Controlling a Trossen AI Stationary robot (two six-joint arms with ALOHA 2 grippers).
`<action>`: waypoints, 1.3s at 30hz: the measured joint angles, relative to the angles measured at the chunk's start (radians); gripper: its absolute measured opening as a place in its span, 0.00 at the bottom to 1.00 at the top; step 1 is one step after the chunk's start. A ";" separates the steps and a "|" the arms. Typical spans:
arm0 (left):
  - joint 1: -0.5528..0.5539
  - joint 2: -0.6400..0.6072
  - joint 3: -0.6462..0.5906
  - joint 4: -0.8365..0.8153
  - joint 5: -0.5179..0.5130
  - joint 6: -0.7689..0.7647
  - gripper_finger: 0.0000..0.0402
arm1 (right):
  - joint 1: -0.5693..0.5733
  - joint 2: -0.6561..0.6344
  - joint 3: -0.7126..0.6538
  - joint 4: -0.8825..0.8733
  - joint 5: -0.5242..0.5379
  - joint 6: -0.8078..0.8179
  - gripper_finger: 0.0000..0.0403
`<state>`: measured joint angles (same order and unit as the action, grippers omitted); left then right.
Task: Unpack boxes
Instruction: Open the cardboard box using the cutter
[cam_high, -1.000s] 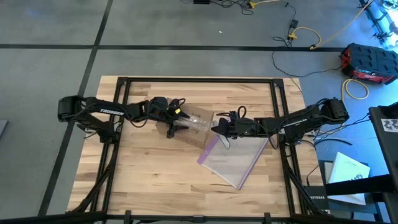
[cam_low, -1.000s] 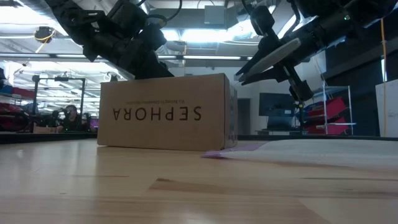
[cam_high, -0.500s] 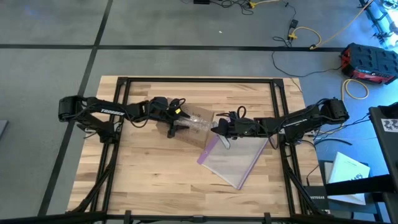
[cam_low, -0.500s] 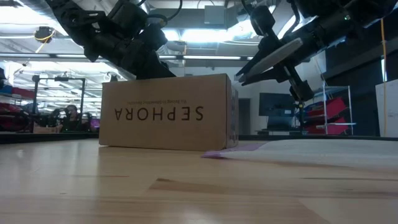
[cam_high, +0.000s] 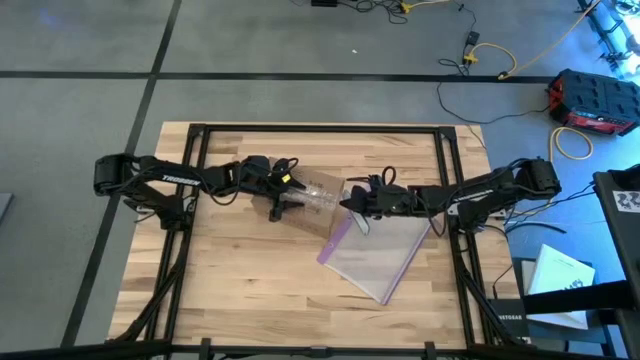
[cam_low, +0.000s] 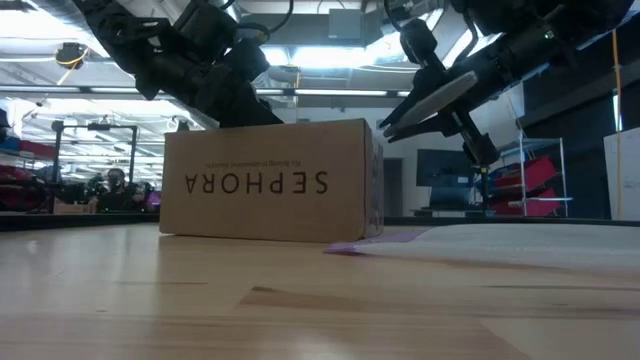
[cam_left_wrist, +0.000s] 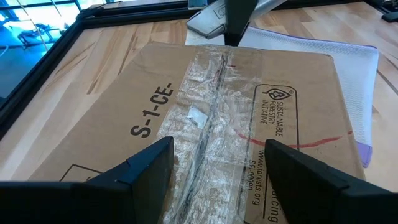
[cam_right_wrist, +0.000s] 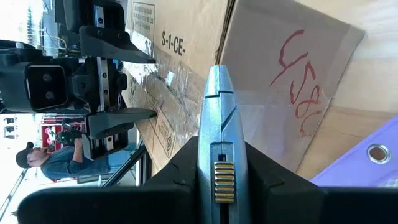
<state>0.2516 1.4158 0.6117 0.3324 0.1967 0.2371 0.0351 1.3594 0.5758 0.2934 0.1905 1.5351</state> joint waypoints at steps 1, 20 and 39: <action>0.000 0.000 0.000 0.000 0.000 0.001 0.60 | -0.005 0.000 0.000 0.001 -0.008 -0.001 0.13; 0.000 0.000 0.000 -0.002 0.006 0.006 0.60 | -0.004 0.000 0.002 0.002 -0.091 0.046 0.13; 0.000 0.001 0.001 0.004 -0.004 0.011 0.60 | 0.065 0.001 0.098 -0.186 -0.014 0.115 0.13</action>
<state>0.2514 1.4166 0.6125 0.3364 0.1922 0.2478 0.0996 1.3602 0.6735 0.1074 0.1762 1.6500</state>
